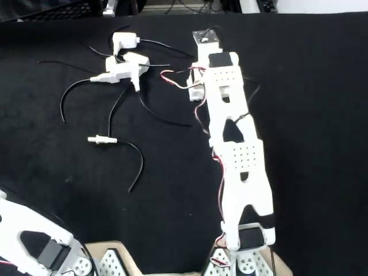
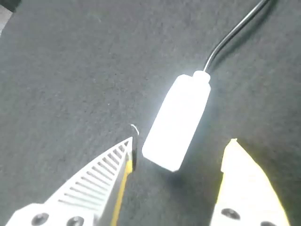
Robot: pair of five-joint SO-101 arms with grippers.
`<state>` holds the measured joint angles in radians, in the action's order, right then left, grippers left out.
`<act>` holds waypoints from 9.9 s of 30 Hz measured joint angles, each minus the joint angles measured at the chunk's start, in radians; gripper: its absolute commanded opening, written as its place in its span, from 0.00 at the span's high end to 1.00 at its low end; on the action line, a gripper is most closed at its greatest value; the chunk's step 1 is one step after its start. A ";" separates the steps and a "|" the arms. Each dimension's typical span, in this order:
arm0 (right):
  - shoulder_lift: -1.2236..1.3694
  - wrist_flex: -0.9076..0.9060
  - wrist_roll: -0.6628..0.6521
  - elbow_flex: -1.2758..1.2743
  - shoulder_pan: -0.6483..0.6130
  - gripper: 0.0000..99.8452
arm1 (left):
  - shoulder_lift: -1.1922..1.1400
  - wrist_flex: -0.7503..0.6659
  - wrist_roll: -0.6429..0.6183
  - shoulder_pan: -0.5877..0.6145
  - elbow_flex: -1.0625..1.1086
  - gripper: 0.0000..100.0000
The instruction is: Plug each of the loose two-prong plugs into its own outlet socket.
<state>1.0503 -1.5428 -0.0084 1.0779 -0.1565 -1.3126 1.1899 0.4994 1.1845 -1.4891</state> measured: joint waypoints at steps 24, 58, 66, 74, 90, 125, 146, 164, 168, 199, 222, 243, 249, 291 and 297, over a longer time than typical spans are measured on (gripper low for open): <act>0.000 0.000 0.000 0.000 0.000 0.75 | -0.060 0.003 0.009 -0.018 -0.054 0.97; -0.023 -0.187 -0.315 0.264 0.658 0.75 | 0.865 0.563 -0.367 -0.870 0.465 0.97; -0.032 -0.187 -0.376 0.264 0.772 0.75 | 1.037 0.559 -0.516 -1.214 0.744 0.97; -0.032 -0.187 -0.479 0.264 0.875 0.75 | 0.990 0.374 -0.548 -1.425 1.071 0.97; -0.032 -0.187 -0.528 0.264 0.947 0.75 | 0.927 0.137 -0.465 -1.645 1.467 0.76; 0.091 -0.187 -0.528 0.264 0.937 0.75 | 0.930 0.549 -0.465 -1.445 0.697 0.75; 0.276 -0.187 -0.528 0.321 0.830 0.75 | 0.973 0.416 -0.945 -1.074 1.286 0.75; 0.278 -0.187 -0.528 0.321 0.824 0.75 | 0.974 0.298 -1.246 -1.054 1.476 0.82; 0.296 -0.187 -0.528 0.322 0.819 0.75 | 0.977 0.195 -1.300 -1.045 1.547 0.84; 0.345 -0.176 -0.528 0.364 0.816 0.75 | 0.993 0.066 -1.140 -0.956 1.591 0.98; 0.347 -0.180 -0.528 0.370 0.816 0.75 | 0.996 0.069 -0.761 -1.077 1.654 0.81; 0.347 -0.184 -0.528 0.370 0.816 0.75 | 0.994 0.074 -0.760 -1.046 1.668 0.92; 0.347 -0.184 -0.528 0.370 0.816 0.75 | 0.994 0.072 -0.760 -1.117 1.666 0.98; 0.292 -0.190 -0.190 0.436 0.278 0.85 | 1.619 0.526 -0.002 -1.455 1.099 0.97; 0.292 -0.190 -0.006 0.531 0.264 0.97 | 2.022 0.508 -0.002 -1.573 1.312 0.97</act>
<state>1.3418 -1.7331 -0.0146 1.6088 0.1074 0.7096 1.6978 0.4979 -0.3882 -0.1772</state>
